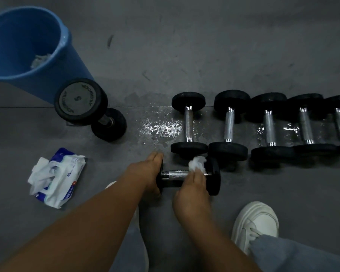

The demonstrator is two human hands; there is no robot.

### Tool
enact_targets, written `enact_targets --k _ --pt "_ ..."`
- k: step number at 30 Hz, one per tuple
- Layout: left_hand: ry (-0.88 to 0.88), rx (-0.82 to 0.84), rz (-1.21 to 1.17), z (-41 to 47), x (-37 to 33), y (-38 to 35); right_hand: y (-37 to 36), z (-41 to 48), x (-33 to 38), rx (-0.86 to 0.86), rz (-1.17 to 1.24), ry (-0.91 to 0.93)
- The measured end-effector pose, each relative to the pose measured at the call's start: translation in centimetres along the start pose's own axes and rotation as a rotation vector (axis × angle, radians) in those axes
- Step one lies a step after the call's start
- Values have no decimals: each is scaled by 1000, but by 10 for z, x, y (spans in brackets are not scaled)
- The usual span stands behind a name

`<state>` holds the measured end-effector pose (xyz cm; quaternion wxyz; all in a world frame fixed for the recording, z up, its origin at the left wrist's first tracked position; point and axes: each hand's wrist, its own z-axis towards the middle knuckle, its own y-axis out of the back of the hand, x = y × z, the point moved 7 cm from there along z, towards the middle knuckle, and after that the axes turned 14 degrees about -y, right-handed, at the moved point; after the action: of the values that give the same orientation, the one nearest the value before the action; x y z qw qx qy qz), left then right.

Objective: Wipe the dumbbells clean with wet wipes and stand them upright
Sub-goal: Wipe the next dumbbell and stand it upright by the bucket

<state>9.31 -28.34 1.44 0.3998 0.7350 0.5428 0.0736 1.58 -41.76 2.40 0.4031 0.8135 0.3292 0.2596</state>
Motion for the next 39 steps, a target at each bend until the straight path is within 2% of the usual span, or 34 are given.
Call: enact_targets --k 3,6,10,12,15,19,21,23,27,31,36,38,39 --pt "3 12 -10 -1 0 0 1 7 1 13 -63 -21" --pt "1 20 -11 0 -1 0 -4 0 6 65 -141 79" --pt "2 16 -10 0 -1 2 8 8 -1 -62 -230 4" --pt "-3 13 -18 -1 -2 1 8 2 -3 -65 -297 14" --pt "-5 4 -18 -3 -3 2 2 -3 -5 -5 -292 18" --pt "-5 0 -22 -4 -4 3 5 1 -8 -49 -290 1" --pt "-7 6 -20 -4 -4 1 -1 -11 -10 17 -272 -18" --pt "-7 8 -20 -3 -5 2 -1 -12 -9 56 -180 -24" --pt "4 16 -28 -2 -4 1 5 -1 -13 -14 -62 -11" --pt "10 0 6 -2 -3 -2 -8 -26 -17 45 109 -1" --pt "16 5 -5 -2 -2 -2 -9 -7 -28 -54 93 -6" --pt "9 1 -6 -2 -2 -1 -26 -21 -36 -26 251 -13" --pt "10 3 -9 -2 -1 -1 -33 -28 -44 22 459 -100"
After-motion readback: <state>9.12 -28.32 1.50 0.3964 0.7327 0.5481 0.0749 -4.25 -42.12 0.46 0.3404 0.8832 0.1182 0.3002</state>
